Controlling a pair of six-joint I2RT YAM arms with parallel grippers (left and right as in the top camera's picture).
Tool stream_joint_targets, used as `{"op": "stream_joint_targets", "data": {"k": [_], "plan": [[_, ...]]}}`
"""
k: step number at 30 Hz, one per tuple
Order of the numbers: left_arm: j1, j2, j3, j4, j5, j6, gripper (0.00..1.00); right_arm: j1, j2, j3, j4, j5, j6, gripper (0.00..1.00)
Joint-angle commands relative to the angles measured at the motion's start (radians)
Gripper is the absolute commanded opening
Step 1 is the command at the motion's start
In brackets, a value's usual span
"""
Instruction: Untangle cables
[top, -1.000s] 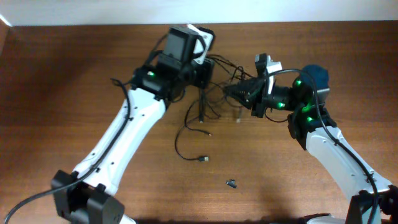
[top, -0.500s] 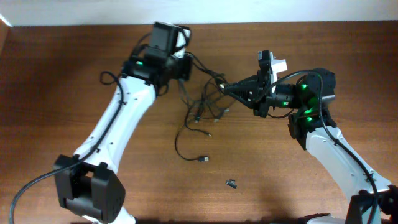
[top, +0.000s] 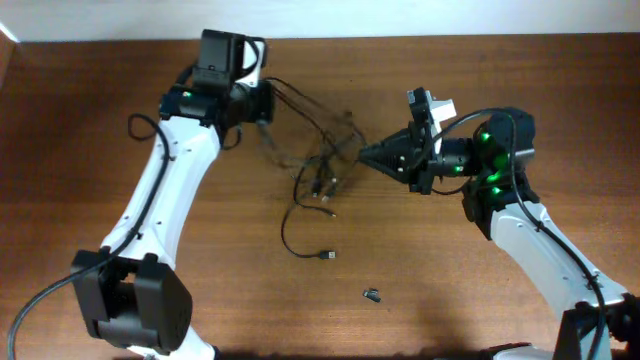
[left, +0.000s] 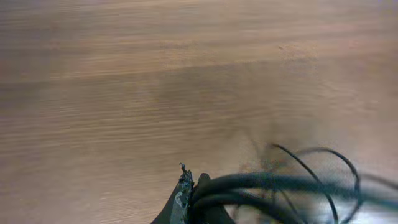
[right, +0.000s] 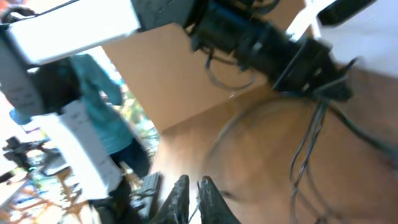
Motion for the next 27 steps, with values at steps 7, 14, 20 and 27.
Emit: {"op": "stream_joint_targets", "data": {"k": [7, 14, 20, 27], "plan": [[0.036, 0.001, 0.02, -0.001, -0.071, -0.01, 0.0, 0.005, -0.014, 0.003, -0.319, 0.22, 0.013, 0.72], [0.036, -0.049, 0.021, -0.001, 0.116, 0.19, 0.0, 0.005, -0.014, 0.003, -0.319, 0.221, 0.013, 0.88], [0.036, -0.21, 0.021, -0.043, 0.297, 0.411, 0.0, 0.005, -0.014, 0.003, -0.341, 0.315, 0.065, 0.96], [0.036, -0.438, 0.021, 0.02, 0.286, 0.41, 0.0, 0.0, -0.014, 0.003, -0.344, 0.318, 0.092, 0.96]]}}
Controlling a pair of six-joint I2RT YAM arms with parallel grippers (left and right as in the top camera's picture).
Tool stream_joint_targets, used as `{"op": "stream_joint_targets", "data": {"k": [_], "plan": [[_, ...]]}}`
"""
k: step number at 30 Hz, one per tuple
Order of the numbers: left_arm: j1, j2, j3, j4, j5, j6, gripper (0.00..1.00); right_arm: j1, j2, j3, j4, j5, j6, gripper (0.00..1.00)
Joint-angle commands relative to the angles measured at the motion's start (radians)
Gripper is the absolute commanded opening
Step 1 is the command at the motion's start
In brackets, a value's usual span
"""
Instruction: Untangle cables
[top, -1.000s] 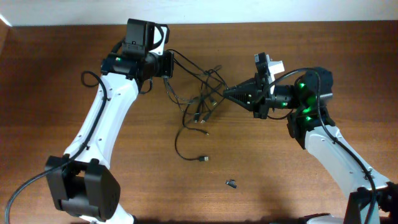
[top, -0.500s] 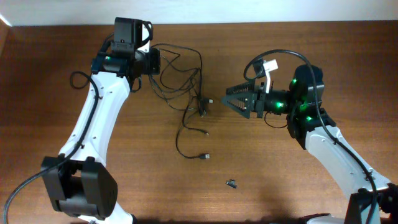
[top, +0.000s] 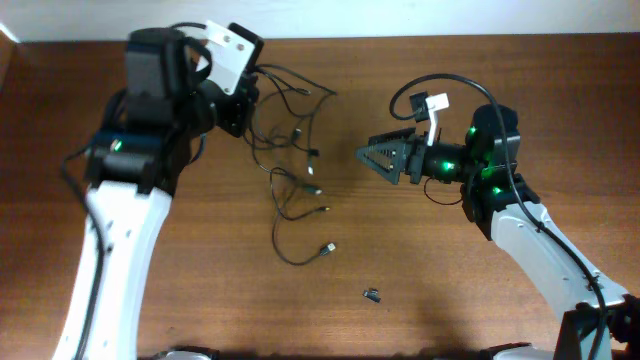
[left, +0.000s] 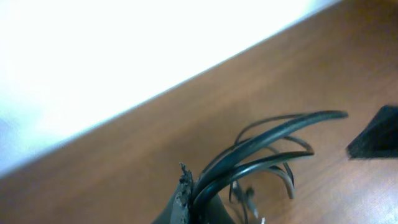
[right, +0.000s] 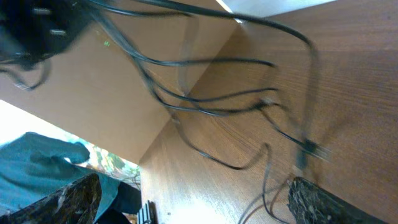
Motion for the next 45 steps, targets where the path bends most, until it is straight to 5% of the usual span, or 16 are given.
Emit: {"op": "stream_joint_targets", "data": {"k": [1, 4, 6, 9, 19, 22, 26, 29, 30, 31, 32, 45], "plan": [[0.0, -0.116, 0.021, 0.052, -0.008, 0.022, 0.0, -0.005, -0.012, 0.003, -0.002, 0.014, 0.032, 0.96], [0.0, -0.178, 0.021, 0.079, -0.141, 0.025, 0.0, -0.044, -0.012, 0.003, -0.043, 0.014, 0.056, 0.97], [0.0, -0.196, 0.021, 0.077, -0.267, 0.139, 0.0, -0.076, -0.012, 0.003, -0.083, 0.006, 0.055, 0.97], [0.0, -0.19, 0.021, 0.122, -0.61, 0.256, 0.0, -0.14, -0.012, 0.003, -0.12, -0.043, 0.051, 0.97], [0.0, -0.023, 0.021, 0.318, -1.066, 0.261, 0.0, -0.206, -0.012, 0.003, -0.121, -0.061, 0.051, 0.98], [-0.017, 0.02, 0.021, 0.237, -0.866, 0.245, 0.0, -0.207, -0.012, 0.003, -0.121, -0.053, 0.043, 1.0], [-0.06, 0.091, 0.021, 0.068, -0.266, 0.245, 0.0, -0.207, -0.012, 0.003, -0.121, -0.03, 0.043, 0.99], [-0.096, 0.192, 0.021, -0.019, 0.02, 0.246, 0.02, -0.207, -0.012, 0.003, -0.121, -0.031, 0.043, 0.99], [-0.108, 0.223, 0.021, -0.04, 0.049, 0.246, 0.14, -0.207, -0.012, 0.003, -0.121, -0.031, 0.043, 0.99], [-0.122, 0.258, 0.021, -0.064, 0.072, 0.246, 0.4, -0.207, -0.012, 0.003, -0.121, -0.03, 0.043, 0.99], [-0.135, 0.288, 0.021, -0.084, 0.074, 0.246, 1.0, -0.207, -0.012, 0.003, -0.121, -0.03, 0.043, 0.99], [-0.171, 0.298, 0.023, -0.172, 0.067, 0.321, 0.99, -0.207, -0.012, 0.003, -0.121, -0.018, 0.044, 0.99]]}}
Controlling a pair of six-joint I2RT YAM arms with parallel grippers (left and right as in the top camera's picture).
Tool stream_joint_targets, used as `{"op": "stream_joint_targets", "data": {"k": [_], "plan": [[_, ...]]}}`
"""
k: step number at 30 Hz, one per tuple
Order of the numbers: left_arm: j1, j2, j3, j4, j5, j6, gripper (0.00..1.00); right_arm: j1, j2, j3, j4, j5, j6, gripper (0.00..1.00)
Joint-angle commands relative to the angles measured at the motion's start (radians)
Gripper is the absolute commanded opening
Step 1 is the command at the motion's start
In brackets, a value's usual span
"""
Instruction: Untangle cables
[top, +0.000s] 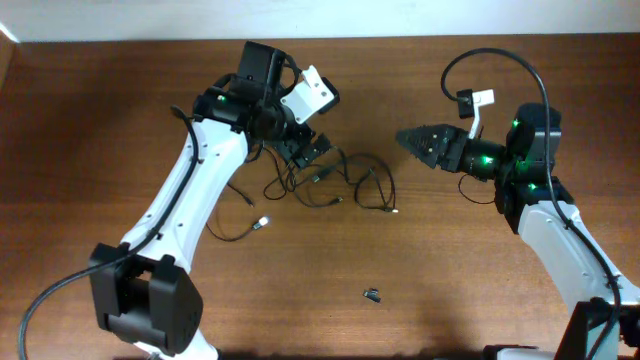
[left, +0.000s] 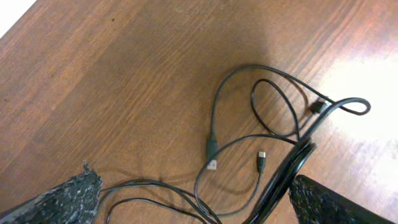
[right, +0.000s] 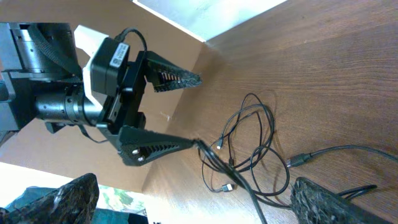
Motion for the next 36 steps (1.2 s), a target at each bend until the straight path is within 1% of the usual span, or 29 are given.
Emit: {"op": "stream_joint_targets", "data": {"k": [1, 4, 6, 9, 11, 13, 15, 16, 18, 20, 24, 27, 31, 33, 36], "plan": [[0.002, -0.07, 0.014, -0.071, 0.058, 0.073, 0.99, -0.008, -0.012, 0.003, 0.003, 0.026, -0.013, 0.99], [0.002, -0.086, 0.014, -0.18, 0.075, 0.073, 0.99, -0.008, -0.012, 0.003, 0.003, 0.034, -0.013, 0.99], [0.002, -0.095, 0.014, -0.217, 0.075, 0.073, 0.99, -0.008, -0.012, 0.003, 0.003, 0.034, -0.013, 0.99], [0.002, -0.117, 0.014, -0.217, 0.074, 0.073, 0.99, -0.008, -0.012, 0.003, -0.004, 0.034, -0.013, 0.99], [0.016, -0.147, 0.015, -0.192, 0.073, 0.061, 0.99, -0.008, -0.012, 0.003, -0.043, 0.034, -0.013, 0.99], [0.049, -0.172, 0.015, -0.156, 0.035, -0.008, 0.99, -0.008, -0.011, 0.003, -0.092, 0.039, -0.013, 0.98], [0.106, -0.184, 0.015, -0.113, -0.087, -0.184, 0.99, -0.007, -0.011, 0.003, -0.135, 0.072, -0.014, 0.99], [0.14, -0.183, 0.014, -0.104, -0.151, -0.297, 0.99, -0.006, -0.011, 0.003, -0.163, 0.094, -0.022, 0.99], [0.183, -0.183, 0.013, -0.105, -0.163, -0.371, 0.99, -0.005, -0.011, 0.003, -0.193, 0.103, -0.084, 0.99], [0.217, -0.183, 0.013, -0.105, -0.163, -0.381, 1.0, 0.005, -0.011, 0.003, -0.247, 0.177, -0.117, 0.99], [0.235, -0.183, 0.013, -0.106, -0.163, -0.38, 1.0, 0.074, -0.011, 0.003, -0.313, 0.31, -0.254, 0.99], [0.235, -0.183, 0.013, -0.106, -0.163, -0.381, 0.99, 0.148, -0.009, 0.003, -0.36, 0.581, -0.277, 0.99], [0.235, -0.183, 0.013, -0.109, -0.163, -0.38, 0.99, 0.229, 0.018, 0.003, -0.362, 0.93, -0.326, 0.99], [0.235, -0.183, 0.013, -0.109, -0.163, -0.381, 1.0, 0.229, 0.052, 0.003, -0.357, 0.988, -0.329, 0.99], [0.235, -0.183, 0.013, -0.11, -0.163, -0.381, 0.99, 0.229, 0.133, 0.003, -0.343, 0.992, -0.333, 0.99]]}}
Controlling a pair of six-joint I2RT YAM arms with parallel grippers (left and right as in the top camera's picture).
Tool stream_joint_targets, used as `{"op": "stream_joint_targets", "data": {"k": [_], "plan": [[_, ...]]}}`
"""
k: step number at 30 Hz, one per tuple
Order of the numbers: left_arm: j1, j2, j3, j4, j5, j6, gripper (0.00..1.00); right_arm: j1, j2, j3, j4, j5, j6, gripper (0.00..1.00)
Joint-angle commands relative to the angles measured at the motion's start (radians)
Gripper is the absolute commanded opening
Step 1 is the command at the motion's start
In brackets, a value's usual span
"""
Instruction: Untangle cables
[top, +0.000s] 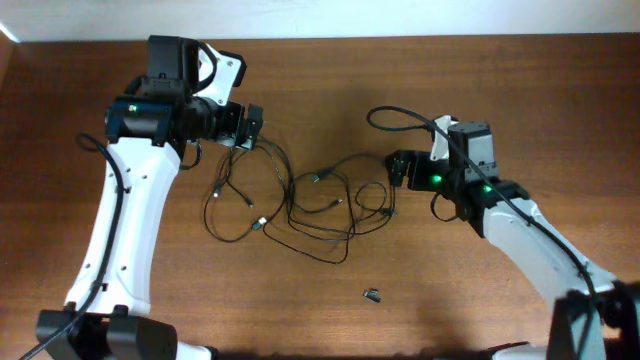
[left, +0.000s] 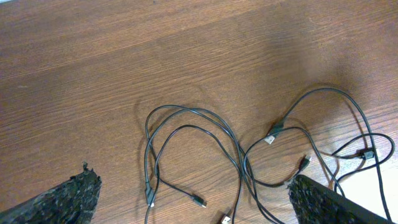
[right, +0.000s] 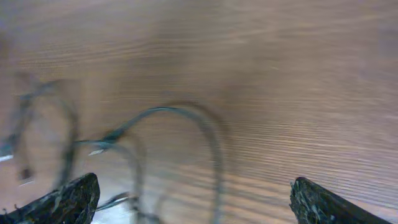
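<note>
Several thin black cables (top: 300, 205) lie in loose overlapping loops on the brown table (top: 480, 80), with USB plugs showing at their ends. In the left wrist view the cables (left: 205, 149) lie flat under the jaws. My left gripper (top: 246, 126) hangs open above the upper left end of the cables, holding nothing. The left gripper (left: 196, 202) shows both fingers far apart. My right gripper (top: 398, 168) is open at the right end of the cables. Its view is blurred; a cable loop (right: 180, 121) lies ahead of the right gripper (right: 196, 199).
A small black piece (top: 371, 294) lies alone on the table toward the front, below the cables. The table's far edge meets a white wall (top: 400, 15). Each arm's own dark lead loops near its wrist.
My left gripper has moved from over the middle of the cables to the upper left. The right gripper has come down and left to the cables' right end. The cables lie spread wider.
At first my left gripper held a bundle of cables at the back while the right was shut at the tangle's right side. Then the left held the bundle raised and the right was open. Later both were open with the cables on the table, now spread wider.
</note>
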Motion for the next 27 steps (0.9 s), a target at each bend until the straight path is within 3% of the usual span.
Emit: {"op": "stream_joint_targets", "data": {"k": [1, 8, 19, 25, 27], "plan": [[0.005, -0.016, 0.01, -0.002, -0.007, -0.011, 0.99, 0.004, 0.089, 0.002, 0.012, 0.088, -0.021, 0.99], [0.004, -0.016, 0.01, -0.002, -0.007, -0.01, 0.99, 0.006, 0.168, 0.002, 0.035, -0.007, -0.021, 0.99], [0.004, -0.016, 0.01, -0.002, -0.007, -0.011, 0.99, 0.074, 0.254, 0.002, 0.047, 0.033, -0.122, 0.99], [0.004, -0.016, 0.01, -0.002, -0.007, -0.011, 1.0, 0.143, 0.311, 0.002, 0.064, 0.153, -0.122, 0.82], [0.004, -0.016, 0.01, -0.002, -0.007, -0.011, 0.99, 0.161, 0.333, 0.002, 0.064, 0.202, -0.121, 0.66]]}}
